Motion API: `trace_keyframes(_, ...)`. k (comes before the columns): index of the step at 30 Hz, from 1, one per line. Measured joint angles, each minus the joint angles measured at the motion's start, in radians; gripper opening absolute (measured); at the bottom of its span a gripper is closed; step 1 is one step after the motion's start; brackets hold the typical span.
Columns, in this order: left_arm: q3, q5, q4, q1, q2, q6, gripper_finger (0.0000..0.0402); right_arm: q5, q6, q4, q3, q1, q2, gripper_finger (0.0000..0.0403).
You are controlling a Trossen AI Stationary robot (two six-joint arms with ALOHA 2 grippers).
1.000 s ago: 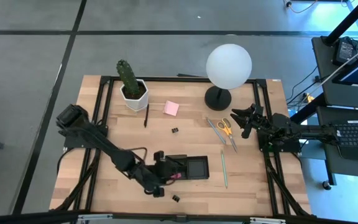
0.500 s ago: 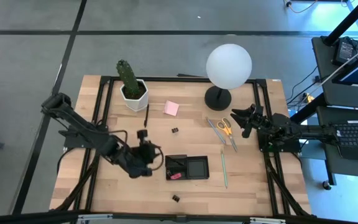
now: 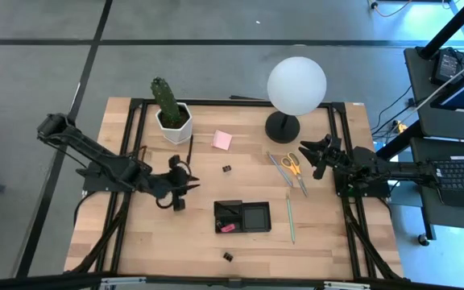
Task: Pick and place office supplies into organizer
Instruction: Put the blue pencil into the mesh desk organizer
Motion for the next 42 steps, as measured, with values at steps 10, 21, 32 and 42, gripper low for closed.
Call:
trace_keyframes(10, -0.317, 0.109, 0.487, 0.069, -0.066, 0.073, 0.0072, 0.0, -0.024, 0.0, 0.0, 0.0, 0.0, 0.0154)
trace_keyframes(21, -0.426, 0.08, 0.684, 0.08, -0.102, 0.152, 0.007, -0.08, -0.052, 0.037, 0.0, 0.003, 0.042, 0.0154)
trace_keyframes(32, -0.426, -0.078, 0.712, 0.08, -0.102, 0.265, 0.0071, -0.078, 0.033, 0.046, 0.125, 0.002, 0.342, 0.0154)
trace_keyframes(42, -0.426, -0.176, 0.802, 0.08, -0.102, 0.335, 0.0069, -0.025, 0.236, -0.28, 0.464, -0.001, 0.779, 0.0154)
